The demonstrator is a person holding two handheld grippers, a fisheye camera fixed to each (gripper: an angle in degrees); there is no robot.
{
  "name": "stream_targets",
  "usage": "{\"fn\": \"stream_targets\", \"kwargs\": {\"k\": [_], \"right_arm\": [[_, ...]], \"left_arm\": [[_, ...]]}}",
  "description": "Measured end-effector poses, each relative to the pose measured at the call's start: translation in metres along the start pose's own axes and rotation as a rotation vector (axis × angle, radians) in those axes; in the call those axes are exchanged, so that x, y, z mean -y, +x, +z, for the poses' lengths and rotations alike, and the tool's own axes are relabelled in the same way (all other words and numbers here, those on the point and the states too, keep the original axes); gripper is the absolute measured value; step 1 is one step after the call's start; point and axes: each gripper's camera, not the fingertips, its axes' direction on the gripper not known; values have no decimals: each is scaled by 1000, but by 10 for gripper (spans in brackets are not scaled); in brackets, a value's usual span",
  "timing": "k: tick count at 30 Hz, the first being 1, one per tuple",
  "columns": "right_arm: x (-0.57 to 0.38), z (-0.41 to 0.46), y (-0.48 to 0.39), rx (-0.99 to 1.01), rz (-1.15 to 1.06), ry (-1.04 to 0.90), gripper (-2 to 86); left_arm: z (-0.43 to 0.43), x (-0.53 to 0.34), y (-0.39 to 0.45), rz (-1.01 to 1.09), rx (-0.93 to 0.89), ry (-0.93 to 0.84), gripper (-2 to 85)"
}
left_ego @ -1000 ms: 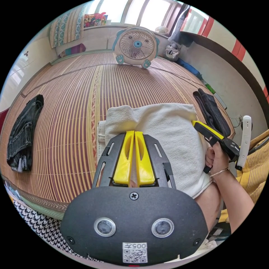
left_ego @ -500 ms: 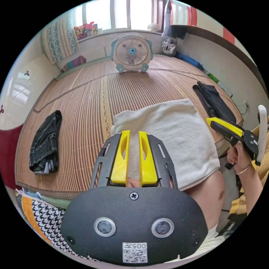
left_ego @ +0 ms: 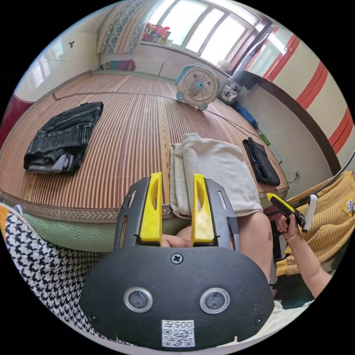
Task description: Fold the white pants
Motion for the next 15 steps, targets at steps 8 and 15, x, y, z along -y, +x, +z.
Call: {"fn": "stream_targets", "kwargs": {"k": [8, 15], "right_arm": [[14, 17, 21, 108, -8, -80, 102], [29, 36, 46, 172, -1, -116, 100]], "left_arm": [[32, 2, -2, 81, -120, -35, 206], [60, 12, -13, 125, -124, -110, 206]]}}
